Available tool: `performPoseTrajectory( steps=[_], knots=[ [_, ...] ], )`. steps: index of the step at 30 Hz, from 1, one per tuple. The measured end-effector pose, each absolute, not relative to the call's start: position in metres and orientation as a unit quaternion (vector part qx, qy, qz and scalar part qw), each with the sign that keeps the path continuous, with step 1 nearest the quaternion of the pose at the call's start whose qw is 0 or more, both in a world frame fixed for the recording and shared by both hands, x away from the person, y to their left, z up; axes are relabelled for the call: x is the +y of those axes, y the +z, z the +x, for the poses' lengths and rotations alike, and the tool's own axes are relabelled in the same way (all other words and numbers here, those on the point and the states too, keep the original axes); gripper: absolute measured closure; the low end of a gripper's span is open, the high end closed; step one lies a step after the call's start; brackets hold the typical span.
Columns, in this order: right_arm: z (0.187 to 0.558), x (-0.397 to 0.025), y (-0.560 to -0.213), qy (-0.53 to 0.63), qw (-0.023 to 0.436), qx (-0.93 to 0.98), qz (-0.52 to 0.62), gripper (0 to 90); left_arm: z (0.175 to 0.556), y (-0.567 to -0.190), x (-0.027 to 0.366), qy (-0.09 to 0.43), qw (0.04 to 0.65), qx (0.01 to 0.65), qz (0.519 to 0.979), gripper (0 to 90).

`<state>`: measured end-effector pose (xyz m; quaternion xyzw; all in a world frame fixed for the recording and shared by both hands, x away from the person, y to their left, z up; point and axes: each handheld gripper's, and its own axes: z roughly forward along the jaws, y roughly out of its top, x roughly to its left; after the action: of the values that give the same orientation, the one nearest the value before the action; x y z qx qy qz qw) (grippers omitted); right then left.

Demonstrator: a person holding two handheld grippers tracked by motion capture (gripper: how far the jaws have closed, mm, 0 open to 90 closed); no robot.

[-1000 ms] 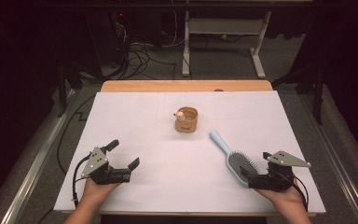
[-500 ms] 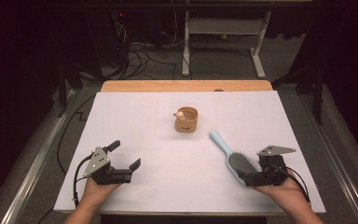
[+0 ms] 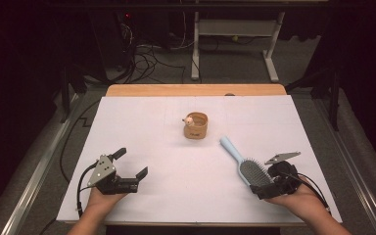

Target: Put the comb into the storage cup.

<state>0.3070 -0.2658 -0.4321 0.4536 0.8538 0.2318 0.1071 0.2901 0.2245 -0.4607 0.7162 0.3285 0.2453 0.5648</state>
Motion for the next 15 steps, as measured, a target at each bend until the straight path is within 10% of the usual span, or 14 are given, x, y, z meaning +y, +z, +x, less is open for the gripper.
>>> performPoseTrajectory(
  steps=[15],
  knots=[
    [0.3153,-0.2625,-0.4294,0.181,0.075,0.872,0.449,0.0,0.2902,-0.4605,0.2252,0.236,0.569,0.326,0.717,0.5]
  ],
)
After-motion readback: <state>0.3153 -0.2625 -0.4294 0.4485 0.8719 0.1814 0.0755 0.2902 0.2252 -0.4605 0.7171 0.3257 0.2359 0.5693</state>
